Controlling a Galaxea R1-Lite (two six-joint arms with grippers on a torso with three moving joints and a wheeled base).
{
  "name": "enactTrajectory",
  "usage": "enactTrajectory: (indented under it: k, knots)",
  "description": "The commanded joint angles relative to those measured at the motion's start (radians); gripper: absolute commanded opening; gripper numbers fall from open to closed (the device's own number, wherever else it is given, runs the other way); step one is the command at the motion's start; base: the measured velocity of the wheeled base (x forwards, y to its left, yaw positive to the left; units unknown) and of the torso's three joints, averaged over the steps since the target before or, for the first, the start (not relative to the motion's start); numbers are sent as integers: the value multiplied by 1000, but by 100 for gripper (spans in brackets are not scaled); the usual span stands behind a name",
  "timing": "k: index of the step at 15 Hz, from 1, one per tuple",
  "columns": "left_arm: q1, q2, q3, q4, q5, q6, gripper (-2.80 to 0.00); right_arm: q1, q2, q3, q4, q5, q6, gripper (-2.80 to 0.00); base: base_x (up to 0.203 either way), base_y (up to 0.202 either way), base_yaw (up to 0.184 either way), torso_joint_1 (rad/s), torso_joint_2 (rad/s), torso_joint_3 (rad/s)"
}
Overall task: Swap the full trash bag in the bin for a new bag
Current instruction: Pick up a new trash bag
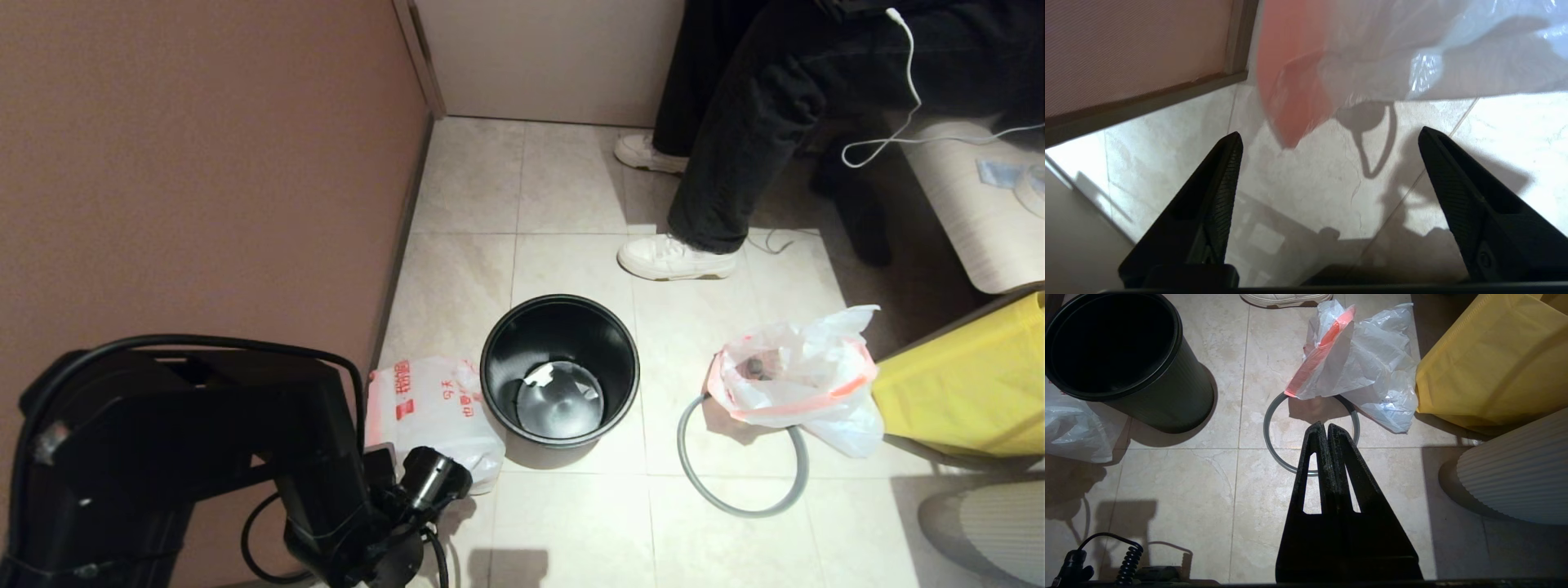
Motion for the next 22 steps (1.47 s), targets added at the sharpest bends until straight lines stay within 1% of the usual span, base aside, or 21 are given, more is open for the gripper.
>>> enactTrajectory:
  k: [1, 4, 7, 8, 9, 10, 11, 12, 13, 15, 18, 19, 20, 22]
  knots:
    - [11, 56, 0, -55, 1, 13, 0, 1, 2, 0, 0, 0, 0, -280, 0, 0, 0, 0, 0, 0]
    - [27, 123, -3, -228, -2, 96, 0, -1, 0, 0, 0, 0, 0, -280, 0, 0, 0, 0, 0, 0]
    - [35, 178, -62, -445, -13, 323, 0, -1, 2, 0, 0, 0, 0, -280, 0, 0, 0, 0, 0, 0]
    - [45, 186, -98, -483, -46, 371, 0, 1, 1, 0, 0, 0, 0, -280, 0, 0, 0, 0, 0, 0]
    - [52, 188, -133, -490, -85, 387, 0, 1, 2, 0, 0, 0, 0, -280, 0, 0, 0, 0, 0, 0]
    - [53, 184, -164, -482, -107, 395, 0, 1, 2, 0, 0, 0, 0, -280, 0, 0, 0, 0, 0, 0]
    - [48, 166, -187, -444, -121, 397, 0, -1, 0, 0, 0, 0, 0, -280, 0, 0, 0, 0, 0, 0]
    - [36, 148, -206, -406, -149, 395, 0, 1, 1, 0, 0, 0, 0, -280, 0, 0, 0, 0, 0, 0]
    - [24, 140, -225, -387, -168, 395, 0, -1, 2, 0, 0, 0, 0, -280, 0, 0, 0, 0, 0, 0]
    - [5, 107, -259, -350, -177, 395, 0, 0, 2, 0, 0, 0, 0, -280, 0, 0, 0, 0, 0, 0]
    - [6, 52, -269, -319, -214, 391, 0, 1, 1, 0, 0, 0, 0, -280, 0, 0, 0, 0, 0, 0]
    - [19, 40, -268, -320, -217, 388, 0, 0, 2, 0, 0, 0, 0, -280, 0, 0, 0, 0, 0, 0]
    - [47, 29, -269, -324, -219, 385, 0, 0, 1, 0, 0, 0, 0, -280, 0, 0, 0, 0, 0, 0]
    - [105, 11, -280, -323, -256, 371, 0, 0, 1, 0, 0, 0, 0, -280, 0, 0, 0, 0, 0, 0]
